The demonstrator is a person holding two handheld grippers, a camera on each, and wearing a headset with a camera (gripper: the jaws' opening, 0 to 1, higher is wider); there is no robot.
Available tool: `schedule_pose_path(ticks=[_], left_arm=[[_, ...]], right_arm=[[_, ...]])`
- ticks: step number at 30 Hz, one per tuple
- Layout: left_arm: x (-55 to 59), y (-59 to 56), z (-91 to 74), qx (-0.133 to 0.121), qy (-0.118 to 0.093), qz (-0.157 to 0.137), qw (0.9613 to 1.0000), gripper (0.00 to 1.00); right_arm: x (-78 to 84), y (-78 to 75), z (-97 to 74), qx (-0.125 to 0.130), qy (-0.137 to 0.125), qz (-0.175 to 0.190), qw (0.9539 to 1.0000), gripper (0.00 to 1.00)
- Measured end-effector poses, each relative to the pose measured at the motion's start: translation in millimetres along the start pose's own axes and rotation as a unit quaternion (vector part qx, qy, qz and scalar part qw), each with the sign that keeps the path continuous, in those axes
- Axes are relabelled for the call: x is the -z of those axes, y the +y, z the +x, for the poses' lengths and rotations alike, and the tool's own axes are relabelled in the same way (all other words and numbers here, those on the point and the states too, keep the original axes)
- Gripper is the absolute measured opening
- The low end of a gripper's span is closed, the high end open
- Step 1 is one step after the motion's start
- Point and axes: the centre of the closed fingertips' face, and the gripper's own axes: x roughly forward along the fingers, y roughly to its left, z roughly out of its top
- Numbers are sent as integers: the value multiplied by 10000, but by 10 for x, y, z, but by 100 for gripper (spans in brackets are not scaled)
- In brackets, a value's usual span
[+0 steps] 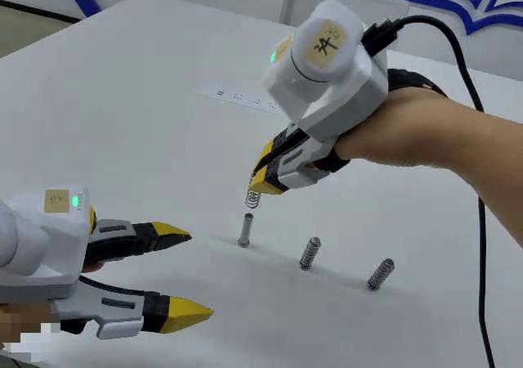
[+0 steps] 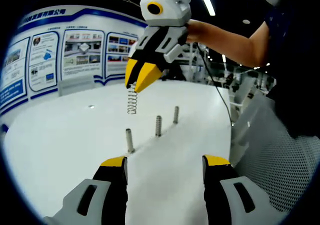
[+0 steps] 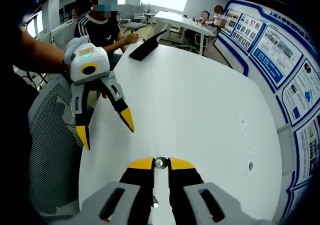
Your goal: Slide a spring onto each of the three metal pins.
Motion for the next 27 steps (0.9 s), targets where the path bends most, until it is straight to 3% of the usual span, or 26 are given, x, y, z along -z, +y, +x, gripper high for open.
schedule_pose_path(ticks=[5, 27], left_arm=[[-2, -4, -1, -10, -30, -27, 10000, 65], [36, 17, -18, -75, -21, -117, 9999, 68]], right_arm=[[62, -70, 95, 28, 33, 117, 9999, 11], [192, -68, 291, -73, 118, 322, 9994, 11]])
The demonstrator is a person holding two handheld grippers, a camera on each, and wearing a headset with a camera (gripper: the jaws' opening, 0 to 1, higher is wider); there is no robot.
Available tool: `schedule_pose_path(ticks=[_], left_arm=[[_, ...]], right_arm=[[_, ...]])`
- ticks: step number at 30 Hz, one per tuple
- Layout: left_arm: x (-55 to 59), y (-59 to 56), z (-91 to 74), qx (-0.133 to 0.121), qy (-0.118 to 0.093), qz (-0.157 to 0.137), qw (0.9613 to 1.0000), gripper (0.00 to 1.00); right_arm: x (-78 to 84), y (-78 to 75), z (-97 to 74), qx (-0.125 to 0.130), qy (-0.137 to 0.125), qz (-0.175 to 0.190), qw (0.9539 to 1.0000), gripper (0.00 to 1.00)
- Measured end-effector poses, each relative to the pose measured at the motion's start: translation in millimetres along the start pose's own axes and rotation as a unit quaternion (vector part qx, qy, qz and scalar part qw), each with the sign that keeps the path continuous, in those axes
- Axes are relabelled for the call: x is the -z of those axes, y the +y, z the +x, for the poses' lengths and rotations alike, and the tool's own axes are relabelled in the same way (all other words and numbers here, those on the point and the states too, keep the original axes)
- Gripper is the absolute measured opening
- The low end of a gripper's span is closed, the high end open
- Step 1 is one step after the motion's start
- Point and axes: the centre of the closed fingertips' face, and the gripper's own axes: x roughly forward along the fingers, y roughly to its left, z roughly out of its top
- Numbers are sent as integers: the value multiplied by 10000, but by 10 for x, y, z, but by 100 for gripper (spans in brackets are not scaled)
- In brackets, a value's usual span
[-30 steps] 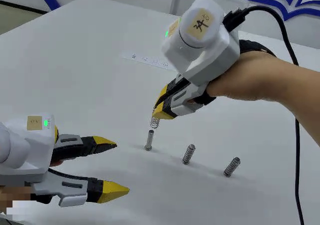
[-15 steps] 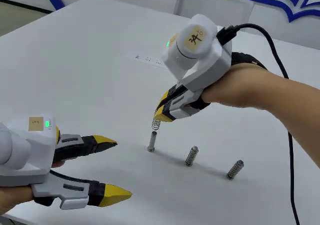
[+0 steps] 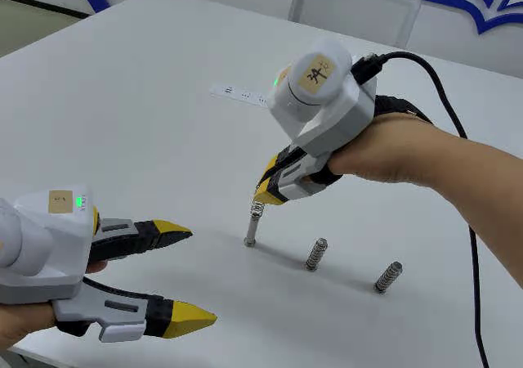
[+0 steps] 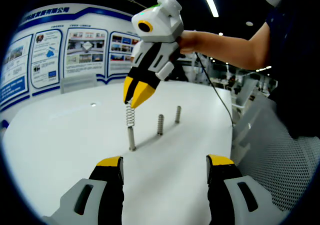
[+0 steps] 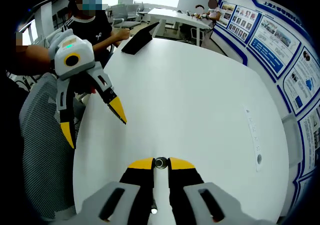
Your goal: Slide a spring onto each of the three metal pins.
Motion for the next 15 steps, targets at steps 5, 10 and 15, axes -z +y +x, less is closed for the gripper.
schedule_pose_path(ticks=[5, 10, 15], left_arm=[[4, 13, -9, -16, -6, -14, 10000, 69], [10, 18, -8, -19, -2, -22, 10000, 68], [11, 22, -6, -22, -4, -28, 10000, 68]], right_arm=[[32, -18, 34, -10, 16, 59, 10000, 11], [47, -13, 73, -40, 6, 114, 9999, 11], [67, 12, 111, -54, 25, 128, 9999, 11]])
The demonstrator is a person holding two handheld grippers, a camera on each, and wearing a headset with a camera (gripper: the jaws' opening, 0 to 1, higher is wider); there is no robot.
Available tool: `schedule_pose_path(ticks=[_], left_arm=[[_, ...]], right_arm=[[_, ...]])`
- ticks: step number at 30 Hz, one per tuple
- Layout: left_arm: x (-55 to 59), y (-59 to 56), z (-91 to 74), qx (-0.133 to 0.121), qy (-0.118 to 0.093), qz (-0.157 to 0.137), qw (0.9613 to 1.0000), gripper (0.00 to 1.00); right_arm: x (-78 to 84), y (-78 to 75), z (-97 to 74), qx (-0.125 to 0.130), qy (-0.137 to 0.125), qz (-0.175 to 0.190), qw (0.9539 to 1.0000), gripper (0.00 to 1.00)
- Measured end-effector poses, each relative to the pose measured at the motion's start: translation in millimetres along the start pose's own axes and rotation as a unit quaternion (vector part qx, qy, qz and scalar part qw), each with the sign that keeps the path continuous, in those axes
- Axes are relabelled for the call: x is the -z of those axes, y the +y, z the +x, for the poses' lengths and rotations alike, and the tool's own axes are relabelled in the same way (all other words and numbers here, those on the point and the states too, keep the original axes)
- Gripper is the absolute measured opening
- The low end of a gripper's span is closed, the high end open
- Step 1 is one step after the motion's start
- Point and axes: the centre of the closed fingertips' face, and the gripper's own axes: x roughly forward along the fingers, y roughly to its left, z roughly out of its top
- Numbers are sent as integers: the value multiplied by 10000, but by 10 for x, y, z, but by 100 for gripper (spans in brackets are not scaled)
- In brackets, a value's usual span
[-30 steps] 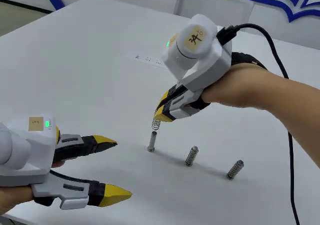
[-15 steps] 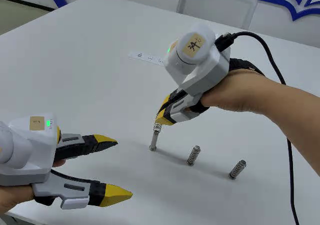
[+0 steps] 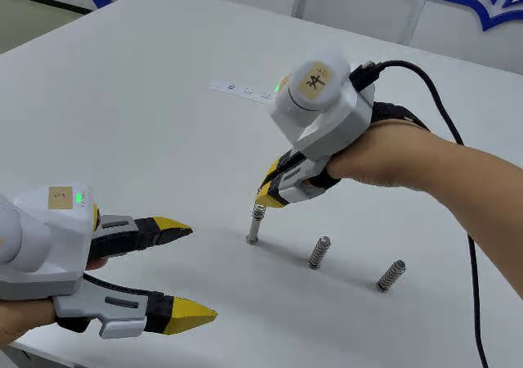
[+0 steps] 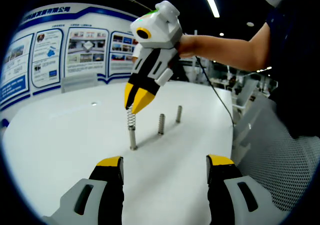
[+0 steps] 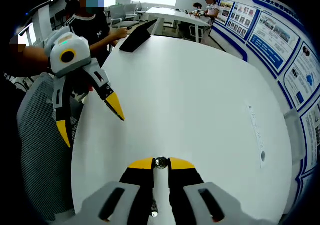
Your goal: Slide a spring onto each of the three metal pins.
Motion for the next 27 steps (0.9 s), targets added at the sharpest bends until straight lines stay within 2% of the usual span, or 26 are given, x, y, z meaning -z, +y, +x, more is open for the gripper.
schedule_pose_path(ticks=[17, 27], left_arm=[[6, 27, -4, -10, 24, -3, 10000, 68], [4, 23, 11, 0, 34, -3, 10000, 68]], right_arm=[[158, 54, 250, -29, 108, 142, 9998, 11], [226, 7, 364, -11, 109, 278, 9996, 11]])
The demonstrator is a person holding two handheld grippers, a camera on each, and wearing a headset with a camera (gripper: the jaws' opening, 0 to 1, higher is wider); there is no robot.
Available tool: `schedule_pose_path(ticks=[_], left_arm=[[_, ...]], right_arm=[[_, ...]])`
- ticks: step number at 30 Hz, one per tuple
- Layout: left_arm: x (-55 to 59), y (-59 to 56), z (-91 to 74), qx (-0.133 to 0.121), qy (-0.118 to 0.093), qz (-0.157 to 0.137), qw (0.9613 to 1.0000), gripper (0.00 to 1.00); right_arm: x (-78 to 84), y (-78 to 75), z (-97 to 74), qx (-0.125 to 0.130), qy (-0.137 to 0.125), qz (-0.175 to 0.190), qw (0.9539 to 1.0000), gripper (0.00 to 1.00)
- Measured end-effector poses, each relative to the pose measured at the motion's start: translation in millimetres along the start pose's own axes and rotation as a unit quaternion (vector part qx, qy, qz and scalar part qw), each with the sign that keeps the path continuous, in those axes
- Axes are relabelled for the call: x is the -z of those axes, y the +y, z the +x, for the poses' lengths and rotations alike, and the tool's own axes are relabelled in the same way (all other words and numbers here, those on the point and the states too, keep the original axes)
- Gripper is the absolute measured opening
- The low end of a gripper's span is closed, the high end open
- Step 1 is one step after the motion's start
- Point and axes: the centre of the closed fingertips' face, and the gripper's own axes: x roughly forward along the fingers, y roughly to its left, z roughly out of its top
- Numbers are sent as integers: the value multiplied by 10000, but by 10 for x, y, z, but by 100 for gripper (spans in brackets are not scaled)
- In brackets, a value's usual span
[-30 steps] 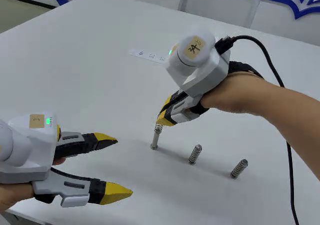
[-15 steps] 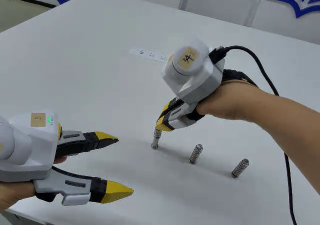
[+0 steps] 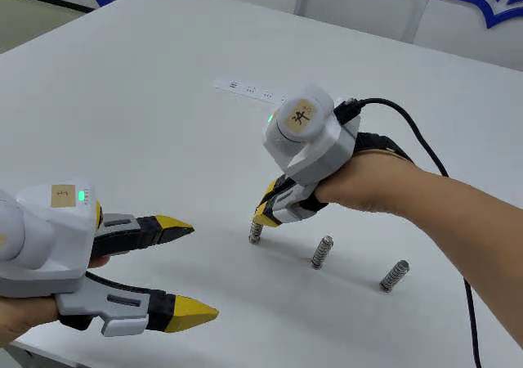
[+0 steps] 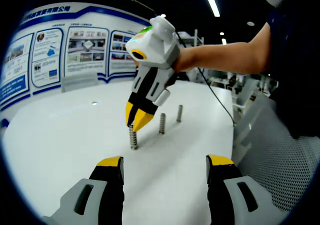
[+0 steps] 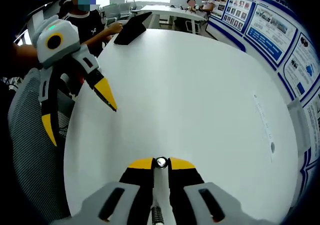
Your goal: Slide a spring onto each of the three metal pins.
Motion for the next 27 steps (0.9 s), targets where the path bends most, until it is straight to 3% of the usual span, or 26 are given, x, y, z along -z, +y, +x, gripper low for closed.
schedule_pose_path(ticks=[16, 27], left_arm=[[-9, 4, -6, 7, 25, 17, 10000, 68], [-44, -4, 31, 57, 38, 48, 10000, 68]], right_arm=[[23, -18, 42, 33, -74, 18, 10000, 14], [115, -75, -163, 195, -312, 216, 9991, 21]])
